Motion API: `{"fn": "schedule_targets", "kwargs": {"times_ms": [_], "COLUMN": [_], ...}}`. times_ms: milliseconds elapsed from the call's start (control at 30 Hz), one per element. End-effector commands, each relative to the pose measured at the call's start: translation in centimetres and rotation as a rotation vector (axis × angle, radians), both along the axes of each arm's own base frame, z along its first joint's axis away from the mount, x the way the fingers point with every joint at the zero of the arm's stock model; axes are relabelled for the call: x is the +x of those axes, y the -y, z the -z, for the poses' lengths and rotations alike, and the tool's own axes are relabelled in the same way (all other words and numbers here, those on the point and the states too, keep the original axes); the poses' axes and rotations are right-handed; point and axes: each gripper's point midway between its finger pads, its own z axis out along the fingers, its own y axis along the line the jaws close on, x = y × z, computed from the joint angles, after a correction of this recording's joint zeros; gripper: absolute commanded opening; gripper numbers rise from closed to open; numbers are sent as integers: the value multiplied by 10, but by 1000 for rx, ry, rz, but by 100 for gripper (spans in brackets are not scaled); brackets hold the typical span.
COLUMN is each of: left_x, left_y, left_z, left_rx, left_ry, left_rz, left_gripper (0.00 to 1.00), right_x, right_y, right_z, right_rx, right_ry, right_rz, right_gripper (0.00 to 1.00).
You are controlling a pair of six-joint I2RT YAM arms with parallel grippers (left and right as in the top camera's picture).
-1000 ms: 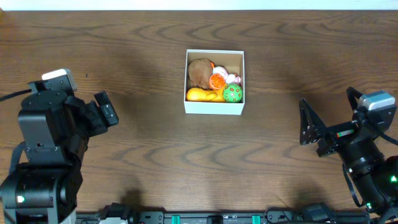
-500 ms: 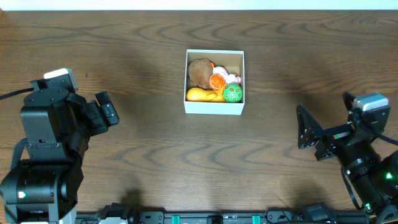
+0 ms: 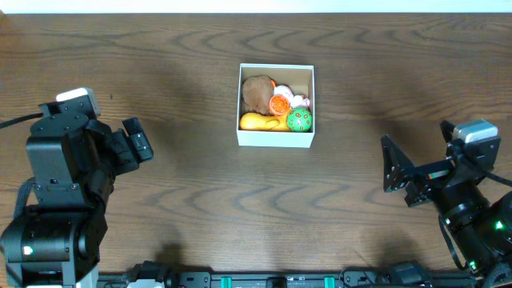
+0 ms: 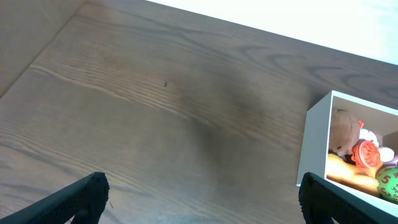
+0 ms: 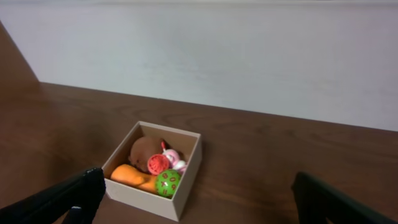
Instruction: Pack container
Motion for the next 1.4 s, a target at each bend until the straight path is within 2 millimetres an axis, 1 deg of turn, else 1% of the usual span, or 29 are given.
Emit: {"fn": "schedule_targets", "kwargs": {"times_ms": [0, 100, 167, 267, 300, 367, 400, 533, 667, 767, 967, 1133, 1267, 1367], "left_x": [-1, -1, -1, -1, -1, -1, -1, -1, -1, -1, -1, -1, -1, -1], "left_y": [-3, -4, -3, -4, -4, -4, -4, -4, -3, -3, -3, -3, -4, -4], "left_z": [-4, -4, -4, -4, -4, -4, -4, -4, -4, -4, -4, -4, -4, -4], "left_rx": [-3, -2, -3, -2, -2, -2, -2, -2, -3, -3, -3, -3, -2, -2], "left_ry": [12, 12, 12, 12, 12, 11, 12, 12, 12, 12, 12, 12, 12, 12], "left_rz": [-23, -23, -23, -23, -23, -23, -23, -23, -23, -23, -23, -23, -23, -23], "left_gripper": [98, 98, 98, 98, 98, 98, 98, 98, 98, 98, 98, 98, 98, 98], "right_x": [2, 2, 1, -2, -3, -5, -7, -12, -12, -13, -13, -13, -13, -13], "right_y": [13, 23, 31, 40, 43, 48, 50, 53, 52, 53, 53, 53, 53, 53], "right_z": [-3, 0, 7, 26, 35, 59, 76, 123, 152, 173, 202, 232, 245, 248], "right_rx": [-14, -32, -40, -44, -47, -54, -58, -79, -90, -90, -97, -106, -108, -109], "right_ry": [12, 6, -6, -30, -42, -73, -94, -110, -58, -60, -90, -133, -144, -146], "right_rz": [75, 123, 162, 199, 209, 231, 239, 243, 239, 239, 240, 238, 238, 238], "right_gripper": [99, 99, 99, 99, 99, 99, 99, 99, 99, 99, 99, 99, 99, 99]}}
